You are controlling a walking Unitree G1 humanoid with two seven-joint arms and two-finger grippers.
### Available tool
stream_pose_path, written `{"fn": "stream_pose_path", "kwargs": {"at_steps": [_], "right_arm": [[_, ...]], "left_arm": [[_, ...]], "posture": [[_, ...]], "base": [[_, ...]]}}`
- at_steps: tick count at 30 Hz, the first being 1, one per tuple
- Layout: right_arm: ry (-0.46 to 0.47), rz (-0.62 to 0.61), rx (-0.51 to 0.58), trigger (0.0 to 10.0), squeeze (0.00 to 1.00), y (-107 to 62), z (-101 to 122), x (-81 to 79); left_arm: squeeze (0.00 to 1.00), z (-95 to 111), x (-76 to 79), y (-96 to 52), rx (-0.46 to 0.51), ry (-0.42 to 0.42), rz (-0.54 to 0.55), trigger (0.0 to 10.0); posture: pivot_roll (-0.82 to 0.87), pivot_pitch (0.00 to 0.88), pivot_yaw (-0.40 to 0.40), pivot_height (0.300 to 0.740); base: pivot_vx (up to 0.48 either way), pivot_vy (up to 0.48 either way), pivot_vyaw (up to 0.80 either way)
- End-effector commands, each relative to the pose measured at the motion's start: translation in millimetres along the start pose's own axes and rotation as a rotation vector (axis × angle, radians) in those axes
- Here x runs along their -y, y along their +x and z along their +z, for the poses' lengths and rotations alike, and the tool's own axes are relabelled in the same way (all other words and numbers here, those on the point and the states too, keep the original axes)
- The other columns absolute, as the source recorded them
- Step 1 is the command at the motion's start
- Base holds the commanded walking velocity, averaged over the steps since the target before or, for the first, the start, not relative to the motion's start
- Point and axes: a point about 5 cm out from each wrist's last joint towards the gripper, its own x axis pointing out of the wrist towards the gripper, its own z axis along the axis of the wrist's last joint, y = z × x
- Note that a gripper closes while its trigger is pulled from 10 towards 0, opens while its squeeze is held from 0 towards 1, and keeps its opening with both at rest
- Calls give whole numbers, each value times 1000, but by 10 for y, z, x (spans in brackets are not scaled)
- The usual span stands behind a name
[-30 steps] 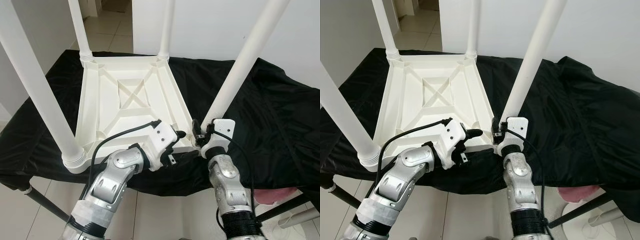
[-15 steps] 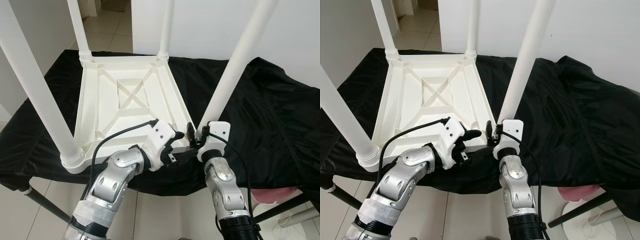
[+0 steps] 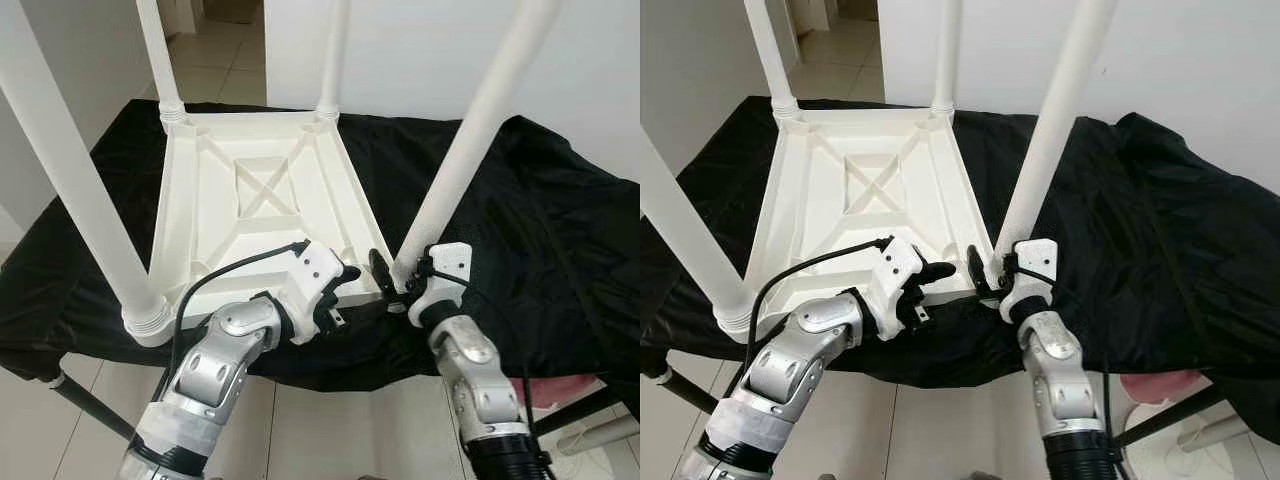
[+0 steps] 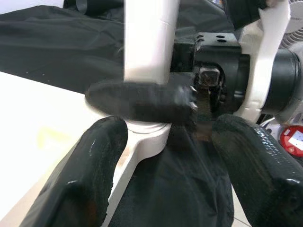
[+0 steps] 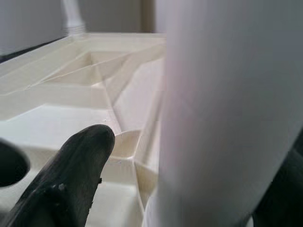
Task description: Building children table
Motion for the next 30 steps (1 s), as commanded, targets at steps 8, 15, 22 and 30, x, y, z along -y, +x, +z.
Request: {"fn": "stream_pose_path", "kwargs": {"at_steps": [8,15,22,30], "right_arm": [[-58,189,-24,10000,0,47,-30,109],[-98,186,-55,0,0,105,-62,221],[-88,190,-66,0,0,66,-92,258],[-54,172,-81,10000,0,17,-156,236]], "left_arm": [[0,15,22,25,-5,17,-16,10000],[0,23,29,54,-2,29,-18,10000],[0,18,34,52,-6,36,-16,10000],[0,11,39,56,-10,39,-21,10000]], "posture": [[-42,0,-34,740],[-40,0,-36,740],[-41,0,-36,740],[-49,0,-29,740]], "base": [[0,0,0],[0,0,0],[0,0,0],[0,0,0]]}}
